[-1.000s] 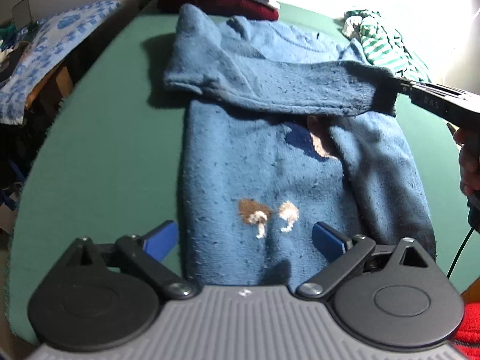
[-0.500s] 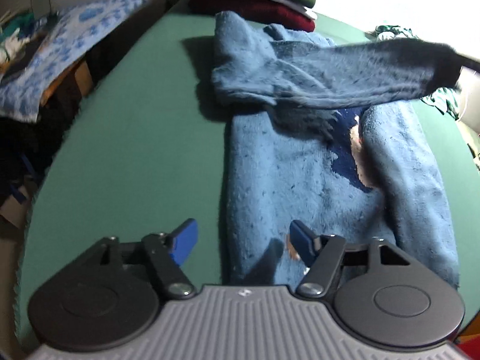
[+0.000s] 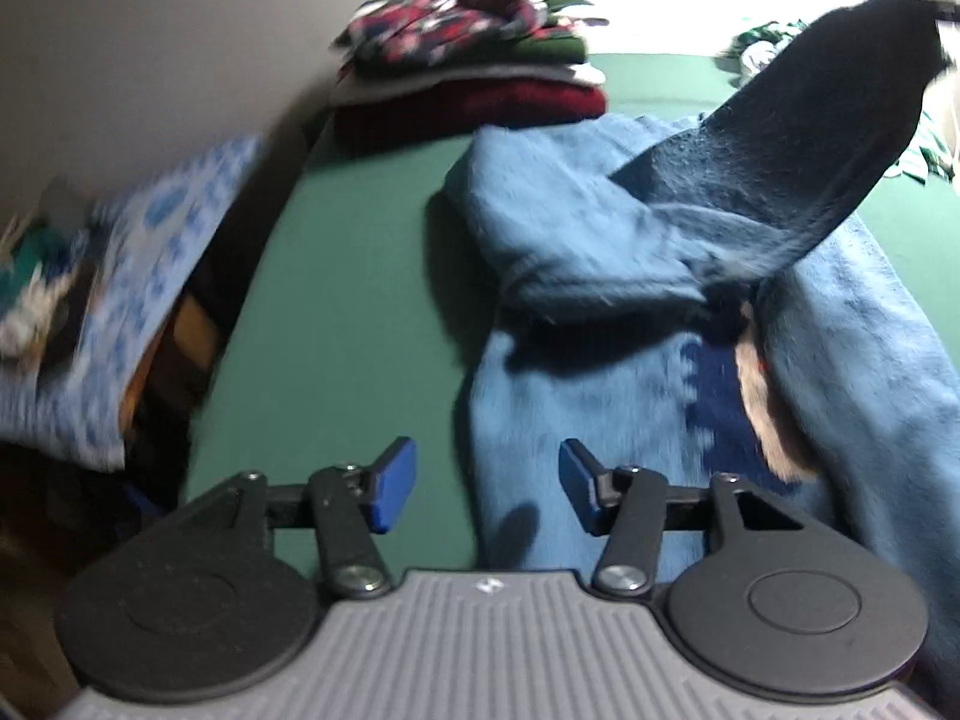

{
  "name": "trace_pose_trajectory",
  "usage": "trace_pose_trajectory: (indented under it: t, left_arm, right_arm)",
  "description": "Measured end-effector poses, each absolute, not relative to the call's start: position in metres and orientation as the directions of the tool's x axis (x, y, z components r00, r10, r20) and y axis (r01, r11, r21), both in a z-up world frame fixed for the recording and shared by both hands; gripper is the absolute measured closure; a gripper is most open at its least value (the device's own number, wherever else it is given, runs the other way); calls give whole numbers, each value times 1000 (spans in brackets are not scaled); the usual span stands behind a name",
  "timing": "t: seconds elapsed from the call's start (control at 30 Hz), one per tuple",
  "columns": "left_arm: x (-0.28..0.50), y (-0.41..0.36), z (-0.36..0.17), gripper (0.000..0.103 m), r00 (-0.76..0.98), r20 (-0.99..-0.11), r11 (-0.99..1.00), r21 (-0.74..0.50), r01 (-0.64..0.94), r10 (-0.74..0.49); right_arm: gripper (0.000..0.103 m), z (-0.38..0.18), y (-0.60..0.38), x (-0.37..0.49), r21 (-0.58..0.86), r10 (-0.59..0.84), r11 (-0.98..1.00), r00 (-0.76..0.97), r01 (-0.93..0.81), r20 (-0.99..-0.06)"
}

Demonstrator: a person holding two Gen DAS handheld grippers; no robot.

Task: Fold clothes
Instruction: 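Grasp the sweater side with the right gripper and lift it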

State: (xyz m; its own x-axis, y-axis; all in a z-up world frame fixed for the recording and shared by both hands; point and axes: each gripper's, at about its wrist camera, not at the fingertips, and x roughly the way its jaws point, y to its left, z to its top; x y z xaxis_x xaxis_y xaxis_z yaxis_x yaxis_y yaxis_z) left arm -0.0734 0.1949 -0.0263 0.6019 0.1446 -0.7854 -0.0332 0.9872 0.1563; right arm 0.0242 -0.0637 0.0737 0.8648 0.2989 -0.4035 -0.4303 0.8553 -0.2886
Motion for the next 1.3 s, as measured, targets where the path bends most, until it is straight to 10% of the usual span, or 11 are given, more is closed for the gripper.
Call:
trace_pose_trajectory:
  t: [0.37, 0.6, 1.3]
  left_arm:
    - [-11, 168, -54, 53, 616, -762, 967, 256, 5, 199]
    - [-1, 161, -47, 86, 618, -760, 974, 221, -45, 201]
    - [0, 110, -37, 87, 639, -722, 956, 285, -73, 264]
  right_arm:
    - [96, 84, -84, 51, -321, 229, 878, 899, -356, -372]
    - [96, 76, -89, 63, -308, 205, 891, 900, -335, -384]
    - [96, 54, -152, 69, -199, 98, 962, 916, -188, -390]
